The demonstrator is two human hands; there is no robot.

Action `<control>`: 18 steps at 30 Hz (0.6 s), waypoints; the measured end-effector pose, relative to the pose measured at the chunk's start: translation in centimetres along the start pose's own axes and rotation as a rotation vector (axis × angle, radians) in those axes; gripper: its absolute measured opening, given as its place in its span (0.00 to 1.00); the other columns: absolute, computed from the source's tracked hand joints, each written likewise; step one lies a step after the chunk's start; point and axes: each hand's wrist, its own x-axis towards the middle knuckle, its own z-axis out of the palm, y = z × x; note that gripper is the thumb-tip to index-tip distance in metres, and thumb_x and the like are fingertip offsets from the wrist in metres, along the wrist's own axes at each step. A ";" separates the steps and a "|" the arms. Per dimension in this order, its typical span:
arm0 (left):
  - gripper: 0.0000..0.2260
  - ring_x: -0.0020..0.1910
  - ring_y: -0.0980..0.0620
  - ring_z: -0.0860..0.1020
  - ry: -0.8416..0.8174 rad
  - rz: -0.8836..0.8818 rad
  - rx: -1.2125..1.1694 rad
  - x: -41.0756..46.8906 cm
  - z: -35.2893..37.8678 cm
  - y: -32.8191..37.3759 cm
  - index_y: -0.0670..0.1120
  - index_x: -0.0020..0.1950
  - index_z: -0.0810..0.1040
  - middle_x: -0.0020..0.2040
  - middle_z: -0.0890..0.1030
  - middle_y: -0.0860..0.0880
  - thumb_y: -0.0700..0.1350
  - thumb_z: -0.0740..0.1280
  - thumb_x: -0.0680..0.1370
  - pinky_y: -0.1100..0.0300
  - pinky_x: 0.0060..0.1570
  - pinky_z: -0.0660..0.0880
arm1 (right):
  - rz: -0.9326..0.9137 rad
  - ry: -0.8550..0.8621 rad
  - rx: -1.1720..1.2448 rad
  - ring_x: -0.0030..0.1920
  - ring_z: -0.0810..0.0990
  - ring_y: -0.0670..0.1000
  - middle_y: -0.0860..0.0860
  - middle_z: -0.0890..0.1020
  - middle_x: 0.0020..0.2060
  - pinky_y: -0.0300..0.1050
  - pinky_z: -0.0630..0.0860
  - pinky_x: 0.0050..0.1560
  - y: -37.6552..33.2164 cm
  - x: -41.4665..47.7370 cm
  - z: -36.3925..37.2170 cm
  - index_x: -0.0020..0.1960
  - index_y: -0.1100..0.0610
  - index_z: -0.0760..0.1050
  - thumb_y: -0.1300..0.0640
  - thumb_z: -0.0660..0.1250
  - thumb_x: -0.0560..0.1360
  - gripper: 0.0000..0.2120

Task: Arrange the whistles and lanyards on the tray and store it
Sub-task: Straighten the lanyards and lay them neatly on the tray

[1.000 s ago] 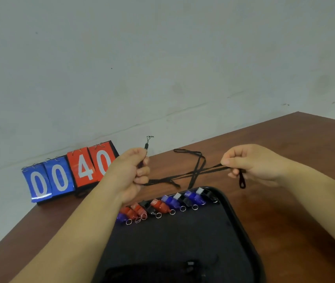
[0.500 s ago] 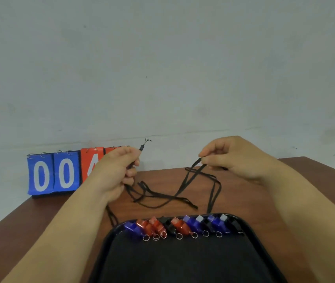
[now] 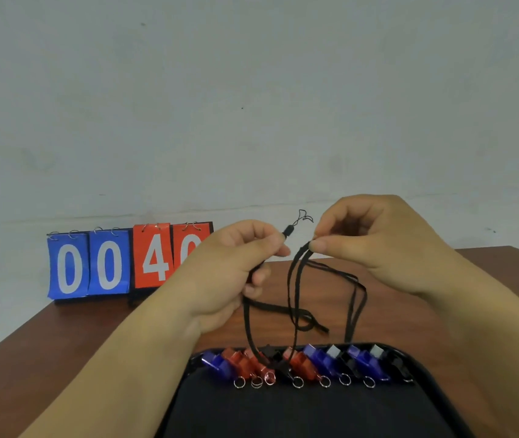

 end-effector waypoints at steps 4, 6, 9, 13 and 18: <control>0.09 0.24 0.58 0.63 -0.058 -0.036 -0.021 0.0 0.0 -0.2 0.49 0.43 0.77 0.42 0.85 0.52 0.43 0.65 0.83 0.67 0.23 0.62 | 0.000 0.011 0.028 0.43 0.84 0.62 0.55 0.87 0.39 0.57 0.81 0.47 0.4 0.0 0.4 0.41 0.56 0.84 0.62 0.79 0.70 0.05; 0.10 0.24 0.57 0.62 -0.088 -0.047 0.016 -0.1 0.0 -0.3 0.49 0.43 0.76 0.44 0.85 0.48 0.43 0.63 0.84 0.66 0.23 0.61 | 0.001 0.002 0.015 0.43 0.86 0.56 0.53 0.87 0.39 0.50 0.82 0.48 0.6 0.0 0.6 0.42 0.56 0.84 0.62 0.79 0.69 0.05; 0.09 0.23 0.57 0.62 -0.135 -0.061 0.044 -0.2 0.1 -0.5 0.46 0.45 0.73 0.44 0.85 0.42 0.43 0.61 0.85 0.66 0.23 0.59 | -0.005 -0.011 -0.011 0.42 0.86 0.49 0.51 0.87 0.40 0.42 0.82 0.49 0.8 0.1 0.8 0.42 0.56 0.84 0.61 0.79 0.69 0.05; 0.10 0.22 0.58 0.62 -0.111 -0.089 0.096 -0.2 0.4 -0.8 0.48 0.44 0.73 0.31 0.76 0.50 0.44 0.60 0.86 0.65 0.25 0.56 | -0.011 -0.002 -0.012 0.41 0.86 0.49 0.51 0.87 0.39 0.40 0.81 0.46 0.8 0.1 0.8 0.41 0.55 0.84 0.62 0.79 0.70 0.05; 0.12 0.22 0.57 0.62 -0.013 -0.018 0.158 0.2 -0.1 -0.8 0.50 0.42 0.74 0.28 0.69 0.52 0.45 0.61 0.85 0.63 0.26 0.57 | 0.038 0.002 -0.014 0.44 0.85 0.56 0.51 0.87 0.40 0.48 0.82 0.48 0.9 0.1 0.4 0.42 0.51 0.85 0.59 0.79 0.71 0.04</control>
